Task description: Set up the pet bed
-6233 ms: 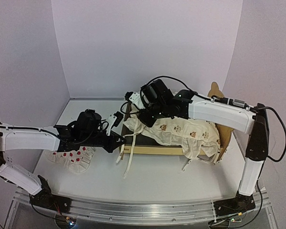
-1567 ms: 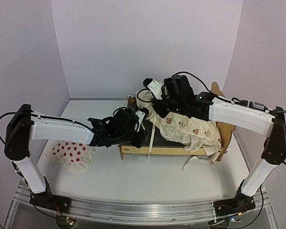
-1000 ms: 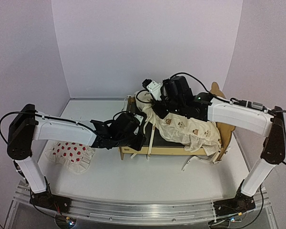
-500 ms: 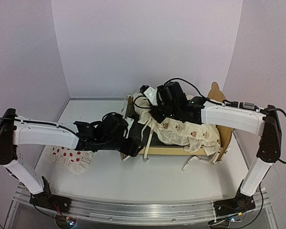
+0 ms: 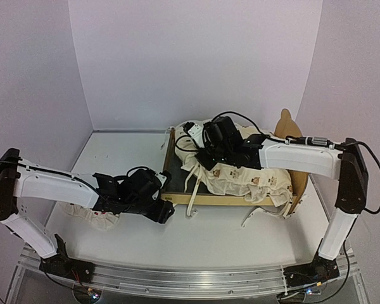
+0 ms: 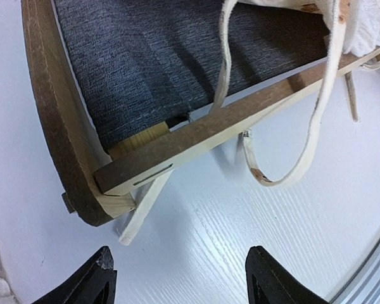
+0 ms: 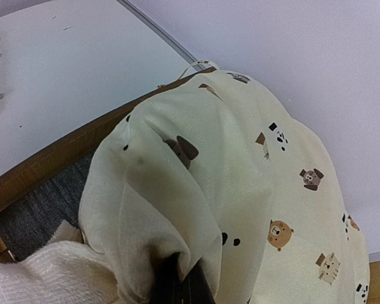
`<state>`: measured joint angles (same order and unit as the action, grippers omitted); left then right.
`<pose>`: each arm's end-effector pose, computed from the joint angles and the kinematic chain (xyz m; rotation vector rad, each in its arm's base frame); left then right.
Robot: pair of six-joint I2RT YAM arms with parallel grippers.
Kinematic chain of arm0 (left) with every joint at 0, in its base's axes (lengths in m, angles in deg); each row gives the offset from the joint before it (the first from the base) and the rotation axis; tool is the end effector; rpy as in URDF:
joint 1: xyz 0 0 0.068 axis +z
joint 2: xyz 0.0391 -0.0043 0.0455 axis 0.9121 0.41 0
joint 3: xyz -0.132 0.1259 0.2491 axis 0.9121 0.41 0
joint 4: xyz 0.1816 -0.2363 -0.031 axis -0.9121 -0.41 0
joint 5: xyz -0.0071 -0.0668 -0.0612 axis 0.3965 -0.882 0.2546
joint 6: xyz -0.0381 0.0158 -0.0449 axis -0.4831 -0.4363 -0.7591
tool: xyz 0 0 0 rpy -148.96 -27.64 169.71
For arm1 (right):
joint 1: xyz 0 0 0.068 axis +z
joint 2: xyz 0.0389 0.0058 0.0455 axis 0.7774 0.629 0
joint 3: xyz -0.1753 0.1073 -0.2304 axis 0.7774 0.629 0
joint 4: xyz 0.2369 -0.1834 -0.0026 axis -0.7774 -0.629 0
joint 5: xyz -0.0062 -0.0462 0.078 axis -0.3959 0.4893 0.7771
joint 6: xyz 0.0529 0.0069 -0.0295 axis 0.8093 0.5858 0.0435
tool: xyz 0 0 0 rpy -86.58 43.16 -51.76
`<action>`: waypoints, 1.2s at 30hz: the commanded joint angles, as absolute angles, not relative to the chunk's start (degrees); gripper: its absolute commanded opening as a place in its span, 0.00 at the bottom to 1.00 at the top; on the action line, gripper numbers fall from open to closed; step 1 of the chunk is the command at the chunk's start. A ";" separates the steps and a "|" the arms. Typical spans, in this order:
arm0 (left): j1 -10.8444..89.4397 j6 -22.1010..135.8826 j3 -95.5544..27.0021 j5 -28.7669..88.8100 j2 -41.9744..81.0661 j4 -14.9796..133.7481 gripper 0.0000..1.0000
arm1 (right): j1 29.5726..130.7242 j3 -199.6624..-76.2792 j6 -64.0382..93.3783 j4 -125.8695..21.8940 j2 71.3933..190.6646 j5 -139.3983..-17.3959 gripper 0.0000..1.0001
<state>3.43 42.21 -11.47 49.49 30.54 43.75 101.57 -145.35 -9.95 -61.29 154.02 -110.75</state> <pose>0.1657 -0.2974 0.1982 0.6862 2.3864 -0.4470 0.3196 0.3585 0.2996 -0.9378 1.8325 -0.1032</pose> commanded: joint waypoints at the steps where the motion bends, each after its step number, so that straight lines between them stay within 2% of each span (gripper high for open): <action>1: 3.22 41.12 -10.72 52.25 33.10 44.95 0.70 | 101.34 -144.47 -8.74 -60.62 155.73 -111.09 0.00; 11: 4.15 42.81 -11.44 52.14 41.22 46.07 0.64 | 101.32 -144.70 -8.42 -60.79 157.42 -110.92 0.00; 24: 4.89 42.88 -12.59 56.54 45.25 44.73 0.56 | 101.33 -145.36 -7.41 -61.80 158.38 -110.25 0.00; 36: 4.45 43.63 -13.86 52.26 37.64 39.14 0.79 | 101.37 -146.93 -6.56 -62.57 160.49 -109.63 0.00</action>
<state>4.15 43.11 -11.60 52.52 42.18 42.79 101.57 -145.01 -7.45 -61.31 159.08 -109.34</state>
